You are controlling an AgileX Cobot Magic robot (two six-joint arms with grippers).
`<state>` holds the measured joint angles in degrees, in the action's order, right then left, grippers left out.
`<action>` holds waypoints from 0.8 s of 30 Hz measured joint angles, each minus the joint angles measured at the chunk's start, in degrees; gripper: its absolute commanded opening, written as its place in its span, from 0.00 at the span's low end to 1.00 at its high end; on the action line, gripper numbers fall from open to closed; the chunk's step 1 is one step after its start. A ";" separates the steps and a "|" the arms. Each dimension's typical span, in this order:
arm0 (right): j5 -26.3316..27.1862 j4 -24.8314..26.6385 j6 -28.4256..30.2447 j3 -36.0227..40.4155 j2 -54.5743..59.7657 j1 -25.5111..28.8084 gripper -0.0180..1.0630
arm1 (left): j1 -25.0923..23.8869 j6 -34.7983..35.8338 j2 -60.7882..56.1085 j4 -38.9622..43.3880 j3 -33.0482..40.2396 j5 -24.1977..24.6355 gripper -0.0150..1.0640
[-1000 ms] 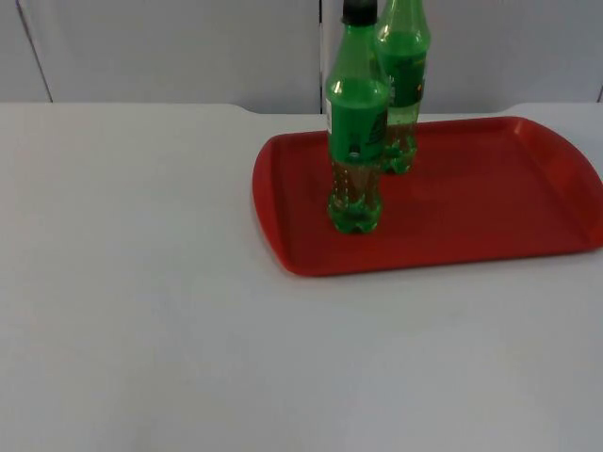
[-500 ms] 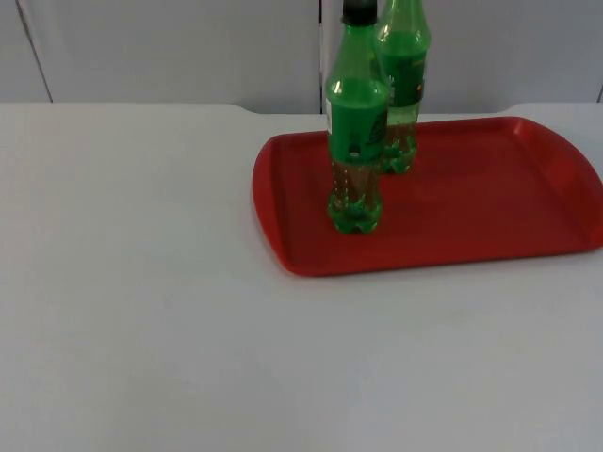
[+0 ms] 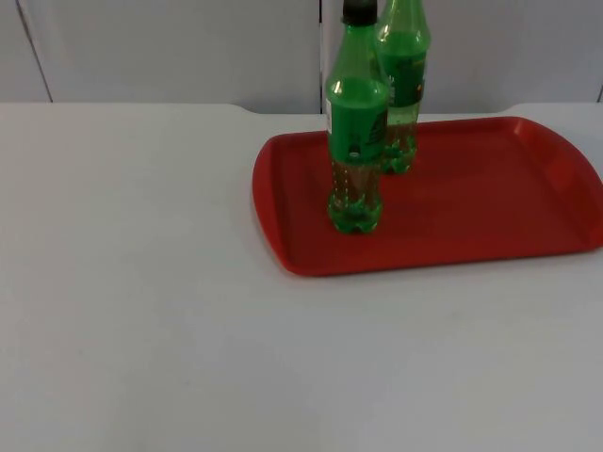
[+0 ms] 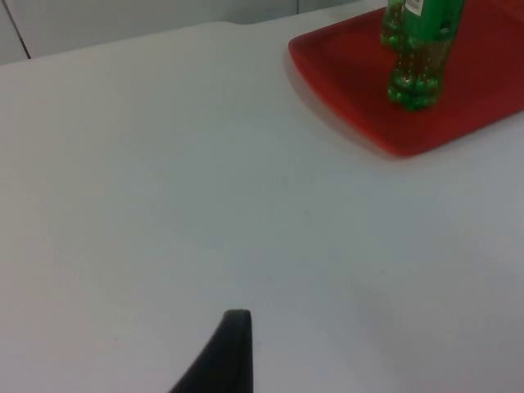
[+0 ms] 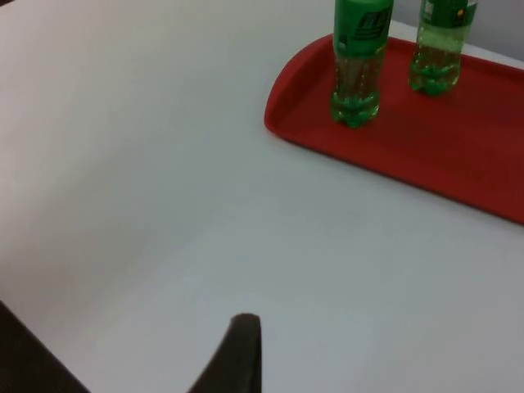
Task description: Place the bottle upright on the tray.
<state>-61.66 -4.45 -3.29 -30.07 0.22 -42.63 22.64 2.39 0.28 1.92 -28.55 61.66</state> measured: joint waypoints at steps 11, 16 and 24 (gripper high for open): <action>-0.10 0.00 0.32 0.00 0.00 0.00 0.83 | 0.00 0.00 0.00 0.00 0.00 0.00 0.99; -0.10 0.00 0.70 0.00 0.00 0.00 0.89 | 0.00 0.00 0.00 0.00 0.00 0.00 0.99; -0.10 0.00 0.70 0.11 0.00 0.00 0.99 | 0.00 0.00 0.00 0.00 0.00 0.00 0.99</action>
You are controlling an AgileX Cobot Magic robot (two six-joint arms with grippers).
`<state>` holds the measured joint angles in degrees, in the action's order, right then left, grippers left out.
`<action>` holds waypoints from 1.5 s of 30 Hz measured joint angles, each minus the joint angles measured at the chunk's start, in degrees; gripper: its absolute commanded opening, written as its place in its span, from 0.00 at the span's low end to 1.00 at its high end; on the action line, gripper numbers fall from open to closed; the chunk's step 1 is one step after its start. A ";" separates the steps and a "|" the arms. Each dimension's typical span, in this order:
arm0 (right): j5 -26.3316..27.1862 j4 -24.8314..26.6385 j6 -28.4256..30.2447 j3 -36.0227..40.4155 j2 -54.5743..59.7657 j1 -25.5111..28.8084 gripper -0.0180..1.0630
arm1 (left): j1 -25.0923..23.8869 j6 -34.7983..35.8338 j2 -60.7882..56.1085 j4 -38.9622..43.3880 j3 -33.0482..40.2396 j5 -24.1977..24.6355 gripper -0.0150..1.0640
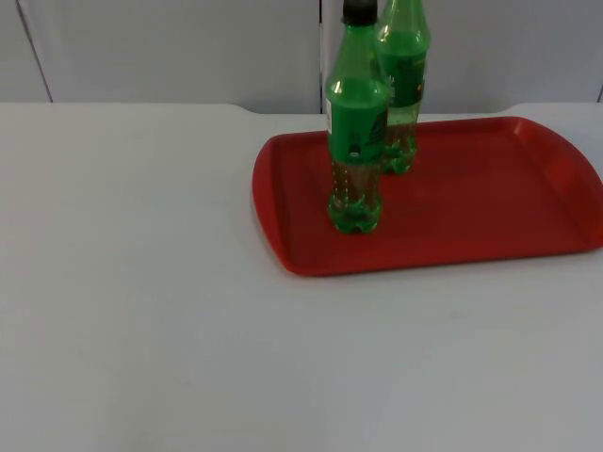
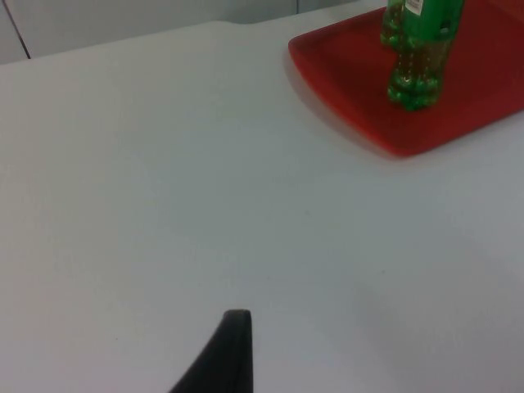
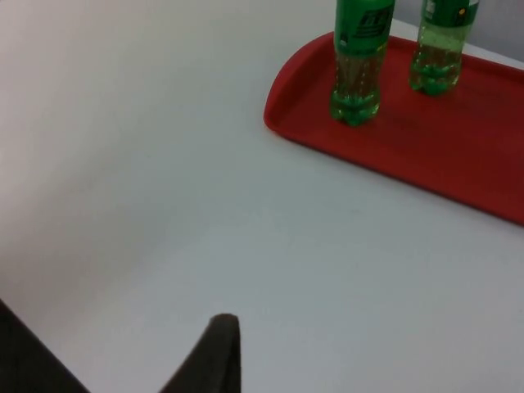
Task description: Place the bottle upright on the tray.
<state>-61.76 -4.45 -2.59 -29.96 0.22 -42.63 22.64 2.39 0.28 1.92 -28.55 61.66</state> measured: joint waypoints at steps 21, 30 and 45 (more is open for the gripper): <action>0.00 0.00 0.25 0.00 0.00 0.00 0.99 | 0.00 0.00 0.00 0.00 0.00 0.00 0.99; 0.00 0.23 0.81 0.00 0.00 0.00 0.99 | 0.00 0.00 0.00 0.00 0.00 0.00 0.99; 0.00 0.34 0.81 0.00 0.00 0.00 0.99 | 0.00 0.00 0.00 0.00 0.00 0.00 0.99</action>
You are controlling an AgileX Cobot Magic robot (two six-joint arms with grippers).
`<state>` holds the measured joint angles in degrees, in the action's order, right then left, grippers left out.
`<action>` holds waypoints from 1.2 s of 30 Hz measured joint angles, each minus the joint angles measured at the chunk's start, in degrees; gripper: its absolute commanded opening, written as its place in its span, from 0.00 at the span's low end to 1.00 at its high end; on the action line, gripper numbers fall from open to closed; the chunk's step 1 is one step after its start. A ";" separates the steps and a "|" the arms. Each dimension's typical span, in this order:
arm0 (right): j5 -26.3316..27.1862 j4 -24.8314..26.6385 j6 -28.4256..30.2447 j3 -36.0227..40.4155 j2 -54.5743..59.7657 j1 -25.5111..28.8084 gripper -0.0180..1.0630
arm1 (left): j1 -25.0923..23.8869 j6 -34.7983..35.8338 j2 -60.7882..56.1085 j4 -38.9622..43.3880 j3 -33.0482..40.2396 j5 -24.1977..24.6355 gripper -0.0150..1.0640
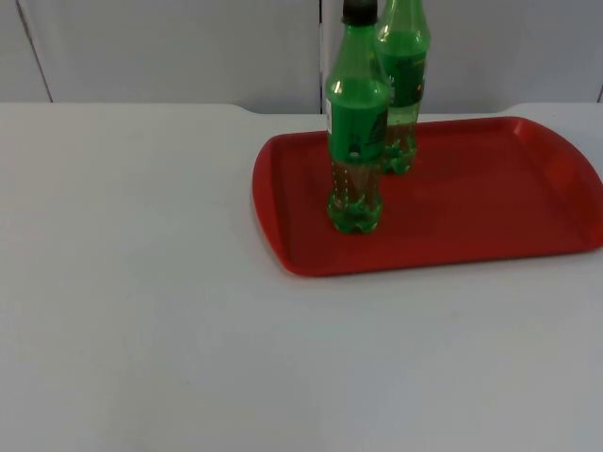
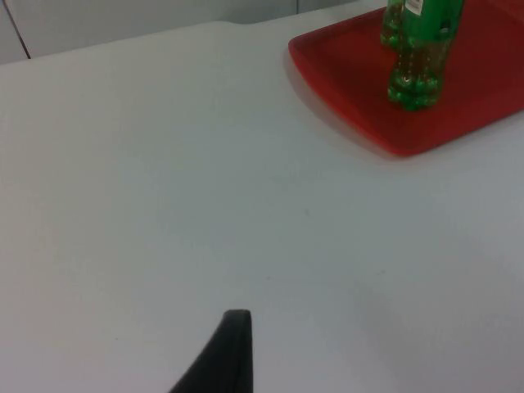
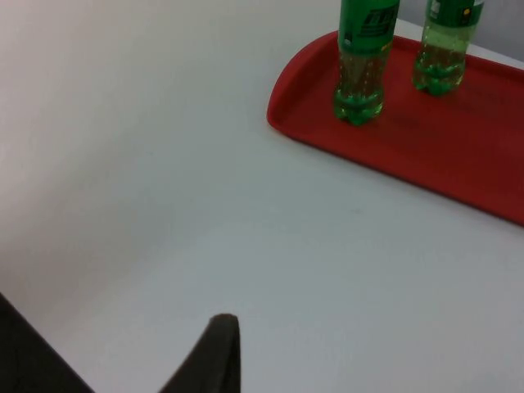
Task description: Place the bottle upright on the tray.
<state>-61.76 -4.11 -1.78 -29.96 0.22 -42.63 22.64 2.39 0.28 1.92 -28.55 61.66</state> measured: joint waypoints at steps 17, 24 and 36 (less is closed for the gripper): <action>0.00 0.00 -0.09 0.10 0.00 2.78 0.99 | 0.00 0.00 0.00 0.00 0.00 0.00 0.99; 0.00 0.00 -0.09 0.10 0.00 11.18 0.99 | 0.00 0.00 0.00 0.00 0.00 0.00 0.99; 0.00 0.00 -0.09 0.10 0.00 25.81 0.99 | 0.00 0.00 0.00 0.00 0.00 0.00 0.99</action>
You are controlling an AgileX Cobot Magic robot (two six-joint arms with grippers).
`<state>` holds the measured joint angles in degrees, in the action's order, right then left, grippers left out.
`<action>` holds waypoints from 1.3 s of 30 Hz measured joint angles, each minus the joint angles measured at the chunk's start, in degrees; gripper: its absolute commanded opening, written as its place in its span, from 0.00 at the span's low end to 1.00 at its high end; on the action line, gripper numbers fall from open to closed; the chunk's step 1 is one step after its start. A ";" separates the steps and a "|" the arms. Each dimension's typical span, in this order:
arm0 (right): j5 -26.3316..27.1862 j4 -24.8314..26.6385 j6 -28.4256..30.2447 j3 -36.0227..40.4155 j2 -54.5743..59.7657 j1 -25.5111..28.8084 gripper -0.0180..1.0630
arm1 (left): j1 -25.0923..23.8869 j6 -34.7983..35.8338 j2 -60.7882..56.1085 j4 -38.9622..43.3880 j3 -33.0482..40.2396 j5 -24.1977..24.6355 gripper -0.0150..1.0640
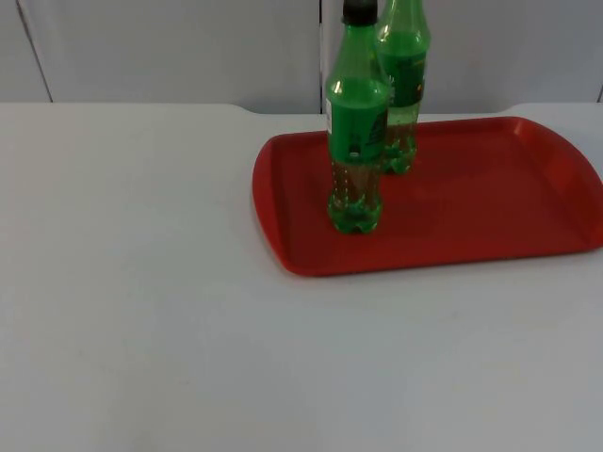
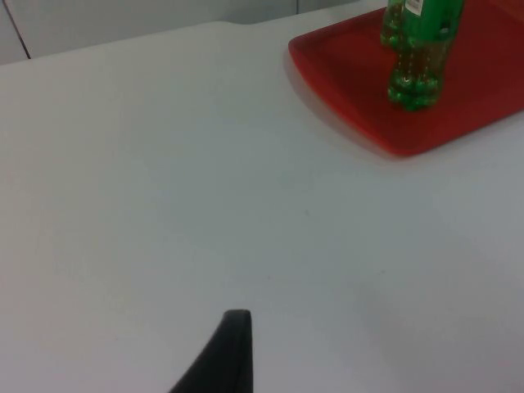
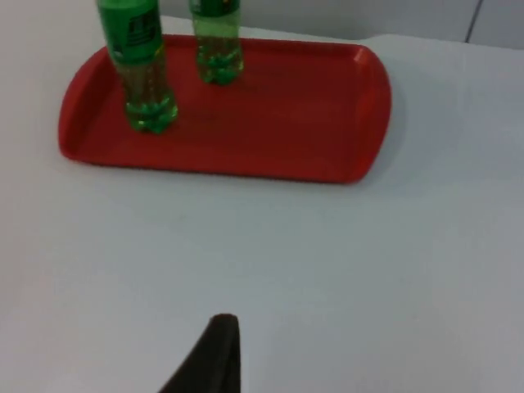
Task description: Place the bottle upright on the tray.
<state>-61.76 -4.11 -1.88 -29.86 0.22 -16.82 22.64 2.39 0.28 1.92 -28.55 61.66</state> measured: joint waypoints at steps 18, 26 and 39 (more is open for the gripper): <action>0.00 0.09 0.09 0.00 0.00 16.66 0.99 | 0.00 0.00 0.00 0.00 0.00 0.00 0.99; 0.00 0.09 0.09 0.00 0.00 17.04 0.99 | 0.00 0.00 0.00 0.00 0.00 0.00 0.99; 0.00 0.09 0.09 0.00 0.00 17.04 0.99 | 0.00 0.00 0.00 0.00 0.00 0.00 0.99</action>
<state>-61.76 -4.02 -1.79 -29.86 0.22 0.22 22.64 2.39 0.28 1.92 -28.55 61.66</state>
